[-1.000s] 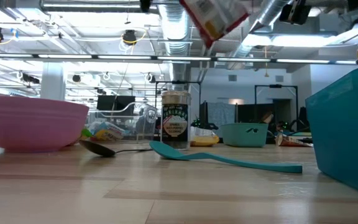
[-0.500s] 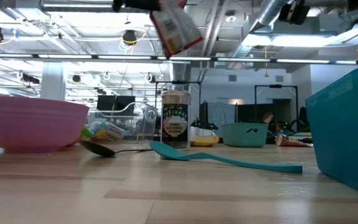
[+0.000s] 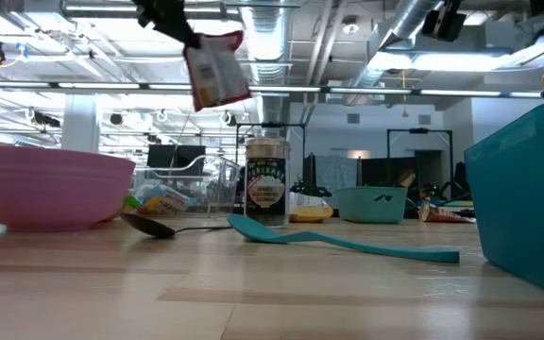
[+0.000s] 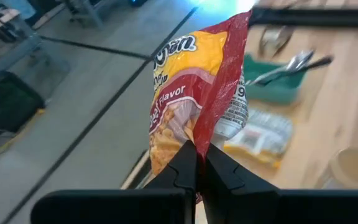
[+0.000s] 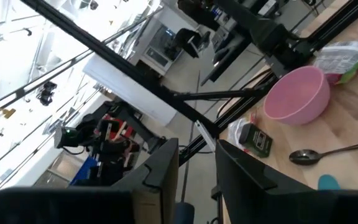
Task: Pick & Place Food Item
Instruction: Put the red noodle pack into the transparent bin
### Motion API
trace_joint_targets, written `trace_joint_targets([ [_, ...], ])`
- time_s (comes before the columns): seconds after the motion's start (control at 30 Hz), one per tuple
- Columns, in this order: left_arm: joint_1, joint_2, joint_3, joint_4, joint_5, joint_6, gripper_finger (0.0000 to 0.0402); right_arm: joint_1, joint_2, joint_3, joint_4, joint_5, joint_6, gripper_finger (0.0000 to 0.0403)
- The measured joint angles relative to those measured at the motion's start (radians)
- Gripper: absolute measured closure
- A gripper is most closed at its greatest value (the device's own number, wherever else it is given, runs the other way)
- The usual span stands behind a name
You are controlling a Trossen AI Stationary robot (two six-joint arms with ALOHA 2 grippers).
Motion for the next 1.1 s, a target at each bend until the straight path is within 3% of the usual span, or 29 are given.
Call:
trace_joint_targets([
  [0.27, 0.106, -0.046, 0.000, -0.139, 0.007, 0.079, 0.0401, 0.000, 0.017, 0.000, -0.001, 0.020, 0.000, 0.0301],
  [0.43, 0.168, -0.052, 0.000, -0.231, 0.088, 0.135, 0.0401, 0.000, 0.040, -0.001, -0.005, 0.025, 0.000, 0.0301],
  [0.63, 0.227, -0.053, -0.001, -0.238, 0.102, 0.218, 0.0401, 0.000, 0.075, -0.001, 0.001, 0.025, 0.000, 0.0301],
  [0.8, 0.280, -0.053, -0.002, -0.266, 0.177, 0.239, 0.0401, -0.001, 0.101, -0.001, 0.004, 0.025, 0.013, 0.0301],
  [1.1, 0.348, -0.055, -0.146, -0.240, 0.179, 0.293, 0.0401, -0.007, 0.114, -0.001, 0.047, 0.025, 0.019, 0.0301],
])
